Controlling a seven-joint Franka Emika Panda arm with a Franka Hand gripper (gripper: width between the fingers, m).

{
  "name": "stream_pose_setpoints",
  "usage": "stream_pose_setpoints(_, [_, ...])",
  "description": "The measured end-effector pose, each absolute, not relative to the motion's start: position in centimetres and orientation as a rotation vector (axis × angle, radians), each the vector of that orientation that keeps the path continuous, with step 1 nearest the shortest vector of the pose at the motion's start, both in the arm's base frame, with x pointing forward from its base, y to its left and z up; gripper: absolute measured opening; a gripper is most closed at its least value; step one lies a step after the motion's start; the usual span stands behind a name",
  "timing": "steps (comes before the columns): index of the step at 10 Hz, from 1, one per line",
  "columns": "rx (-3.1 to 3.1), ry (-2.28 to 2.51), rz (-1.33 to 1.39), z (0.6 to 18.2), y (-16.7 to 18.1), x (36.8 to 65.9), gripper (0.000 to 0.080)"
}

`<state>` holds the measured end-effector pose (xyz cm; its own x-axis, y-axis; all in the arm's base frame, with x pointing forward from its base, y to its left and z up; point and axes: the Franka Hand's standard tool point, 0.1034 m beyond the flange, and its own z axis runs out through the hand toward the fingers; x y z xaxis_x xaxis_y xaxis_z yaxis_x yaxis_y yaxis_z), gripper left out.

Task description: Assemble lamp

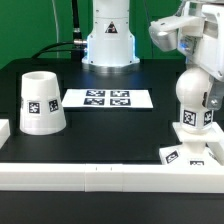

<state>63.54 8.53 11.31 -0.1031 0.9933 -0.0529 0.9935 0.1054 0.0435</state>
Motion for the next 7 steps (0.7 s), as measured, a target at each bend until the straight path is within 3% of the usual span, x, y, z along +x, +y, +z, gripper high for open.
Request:
stream_pose_setpoints(3, [2.019,2.313,-0.015,11.21,8.31,63.51,0.0651])
stream_pose_setpoints(4, [2.02,2.313,-0.015,11.2,8.28,63.51,0.0576])
stream_pose_setpoints(7, [2.064,2.274,-0.013,11.2,8.23,63.51,0.0576])
